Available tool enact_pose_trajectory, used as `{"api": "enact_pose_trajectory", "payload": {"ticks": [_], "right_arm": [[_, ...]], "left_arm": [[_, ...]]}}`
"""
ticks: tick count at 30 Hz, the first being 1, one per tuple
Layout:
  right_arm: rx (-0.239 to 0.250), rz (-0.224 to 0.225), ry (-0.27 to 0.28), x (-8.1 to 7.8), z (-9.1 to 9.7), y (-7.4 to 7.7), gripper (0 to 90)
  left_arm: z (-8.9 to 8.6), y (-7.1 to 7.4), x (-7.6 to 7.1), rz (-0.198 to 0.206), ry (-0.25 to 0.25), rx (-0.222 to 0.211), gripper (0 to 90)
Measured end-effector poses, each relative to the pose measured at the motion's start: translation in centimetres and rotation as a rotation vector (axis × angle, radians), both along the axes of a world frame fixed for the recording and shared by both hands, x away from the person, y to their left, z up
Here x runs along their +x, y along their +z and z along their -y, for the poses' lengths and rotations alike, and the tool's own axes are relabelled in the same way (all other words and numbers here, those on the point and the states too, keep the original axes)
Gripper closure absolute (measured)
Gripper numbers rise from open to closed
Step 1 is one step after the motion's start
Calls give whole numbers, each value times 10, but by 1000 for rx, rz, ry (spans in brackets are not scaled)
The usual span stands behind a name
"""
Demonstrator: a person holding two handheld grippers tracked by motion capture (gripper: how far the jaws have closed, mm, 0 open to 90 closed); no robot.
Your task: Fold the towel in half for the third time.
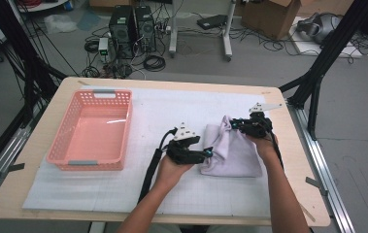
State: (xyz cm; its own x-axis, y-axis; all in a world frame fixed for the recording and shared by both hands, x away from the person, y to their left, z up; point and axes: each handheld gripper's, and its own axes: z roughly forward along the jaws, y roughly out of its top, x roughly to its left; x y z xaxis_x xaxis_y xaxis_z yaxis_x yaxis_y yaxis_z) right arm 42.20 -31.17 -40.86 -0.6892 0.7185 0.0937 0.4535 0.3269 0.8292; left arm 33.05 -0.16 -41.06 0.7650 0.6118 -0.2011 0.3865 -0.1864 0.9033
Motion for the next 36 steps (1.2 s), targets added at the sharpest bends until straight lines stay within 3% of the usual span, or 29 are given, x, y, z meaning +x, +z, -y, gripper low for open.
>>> {"api": "enact_pose_trajectory", "payload": {"ticks": [2,6,8,13,17,22,26,29,33,35,36], "right_arm": [[-2,-4,-8,-1,5,0,829],[-8,-2,-30,-3,13,-1,825],[-23,-7,-44,-5,15,-2,811],[-23,-43,-107,-13,26,-3,614],[-33,-12,-137,-30,38,7,594],[-34,5,-195,-59,52,16,567],[-11,-19,-163,-85,51,11,530],[-9,-22,-145,-101,44,4,442],[31,-48,-119,-112,32,-9,360],[4,-94,-95,-112,24,-14,389],[-8,-112,-78,-112,22,-16,500]], "left_arm": [[-10,-3,0,16,9,18,352],[-26,-7,1,-2,32,39,352],[-33,-8,0,6,48,25,352],[-48,-11,-2,0,74,5,329],[-58,-15,-1,-39,63,5,280],[-66,-16,-4,-15,67,-10,219],[-68,-15,-5,-4,51,-16,222],[-69,-14,-5,7,48,-12,233],[-71,-13,-7,14,50,-17,235],[-71,-13,-7,13,47,-20,237],[-71,-13,-8,13,47,-20,237]]}}
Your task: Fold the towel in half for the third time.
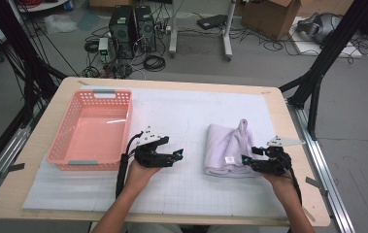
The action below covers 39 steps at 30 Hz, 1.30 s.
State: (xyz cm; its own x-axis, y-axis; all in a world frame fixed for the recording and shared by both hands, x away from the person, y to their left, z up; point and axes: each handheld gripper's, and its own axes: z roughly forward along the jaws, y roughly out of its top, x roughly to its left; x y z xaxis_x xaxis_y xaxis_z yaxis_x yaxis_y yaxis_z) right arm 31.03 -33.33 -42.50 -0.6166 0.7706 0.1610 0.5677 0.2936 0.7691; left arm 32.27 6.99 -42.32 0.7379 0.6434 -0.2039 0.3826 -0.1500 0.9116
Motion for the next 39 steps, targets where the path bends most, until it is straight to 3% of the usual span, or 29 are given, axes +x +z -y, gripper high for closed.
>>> {"api": "enact_pose_trajectory", "payload": {"ticks": [1,2,6,10,14,18,20,23,26,28,30,34,39], "right_arm": [[-1,-13,29,-1,-1,0,724],[-10,4,43,-3,-1,0,785],[-8,29,14,-8,7,8,819],[-62,-18,-74,-12,19,12,816],[-106,-109,-140,-14,26,14,800],[-159,-177,-164,-13,28,15,720],[-173,-147,-185,-13,27,20,596],[-159,-32,-197,-9,23,32,488],[-127,60,-169,1,9,42,477],[-90,95,-125,11,-3,43,481],[-84,94,-101,25,-15,40,480],[-55,38,-111,51,-33,31,465],[-138,-54,-89,78,-59,19,506]], "left_arm": [[0,0,-1,4,2,-3,239],[0,-1,-2,8,9,-8,243],[-1,-3,-2,-3,14,-4,247],[-2,-2,-2,1,20,-4,250],[-4,-2,-2,0,31,-7,251],[-4,-2,-2,0,36,-5,252],[-4,-2,-2,0,36,-7,252],[-5,-1,-2,1,39,-5,252],[-7,-1,-2,2,44,-10,252],[-7,-1,-2,2,42,-11,252],[-8,-1,-2,4,42,-9,252],[-9,0,-2,3,44,-13,253],[-9,0,-2,4,46,-14,253]]}}
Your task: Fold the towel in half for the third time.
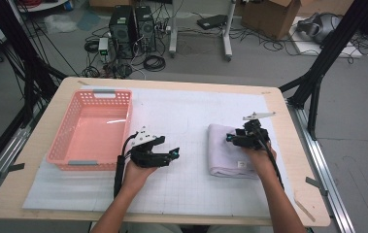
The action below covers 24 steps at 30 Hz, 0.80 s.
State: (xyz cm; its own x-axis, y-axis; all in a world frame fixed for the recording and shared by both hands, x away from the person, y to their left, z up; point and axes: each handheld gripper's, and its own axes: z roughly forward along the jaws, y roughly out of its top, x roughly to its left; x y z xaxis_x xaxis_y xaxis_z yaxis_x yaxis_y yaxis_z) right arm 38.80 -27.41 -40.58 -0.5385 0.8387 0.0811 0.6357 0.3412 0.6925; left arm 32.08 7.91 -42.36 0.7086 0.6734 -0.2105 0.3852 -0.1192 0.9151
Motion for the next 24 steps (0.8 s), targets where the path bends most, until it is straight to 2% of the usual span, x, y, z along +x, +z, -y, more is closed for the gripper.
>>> {"api": "enact_pose_trajectory", "payload": {"ticks": [3,5,8,11,14,17,19,20,23,24], "right_arm": [[-36,-45,-5,11,-13,-10,528],[-31,-43,-1,15,-20,-13,546],[21,-41,31,16,-29,-14,575],[88,-41,85,17,-40,-18,546],[62,-19,122,15,-46,-18,472],[81,37,110,9,-36,-7,460],[85,84,90,1,-26,3,516],[63,109,74,-3,-19,6,547],[3,128,39,-15,2,13,604],[-2,127,28,-19,9,13,611]], "left_arm": [[-1,0,0,1,5,-1,253],[-2,1,0,1,6,-3,253],[-3,0,0,0,5,-5,253],[-3,1,0,-1,3,0,254],[-4,1,-1,3,5,-4,255],[-4,1,0,-1,4,-5,255],[-4,1,-1,-2,8,-6,254],[-4,2,-1,-4,13,-7,245],[-5,3,-2,4,14,-7,226],[-5,3,-2,6,15,-9,223]]}}
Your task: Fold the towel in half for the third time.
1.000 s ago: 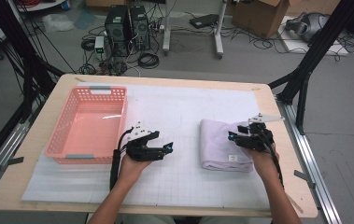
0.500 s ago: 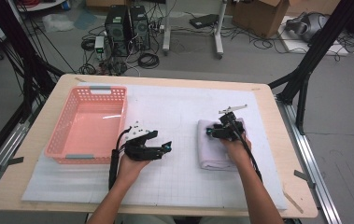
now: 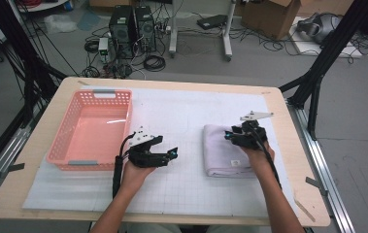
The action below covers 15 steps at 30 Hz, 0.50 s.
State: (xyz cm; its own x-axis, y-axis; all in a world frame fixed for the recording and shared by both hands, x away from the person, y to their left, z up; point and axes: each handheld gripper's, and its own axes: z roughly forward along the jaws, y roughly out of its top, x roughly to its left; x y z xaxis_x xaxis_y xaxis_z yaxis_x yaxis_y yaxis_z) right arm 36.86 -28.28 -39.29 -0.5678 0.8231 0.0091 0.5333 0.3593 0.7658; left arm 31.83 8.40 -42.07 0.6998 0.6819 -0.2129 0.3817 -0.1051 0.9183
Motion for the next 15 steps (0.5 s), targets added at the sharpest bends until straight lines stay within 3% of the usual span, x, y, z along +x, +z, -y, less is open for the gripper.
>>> {"api": "enact_pose_trajectory", "payload": {"ticks": [4,10,15], "right_arm": [[-38,-23,-23,-14,25,-8,670],[-34,-80,-41,-29,50,-29,706],[-9,-67,-93,-43,69,-40,712]], "left_arm": [[2,0,0,-1,-1,-2,203],[3,0,-1,5,-4,-6,191],[5,-1,-3,2,-9,-17,184]]}}
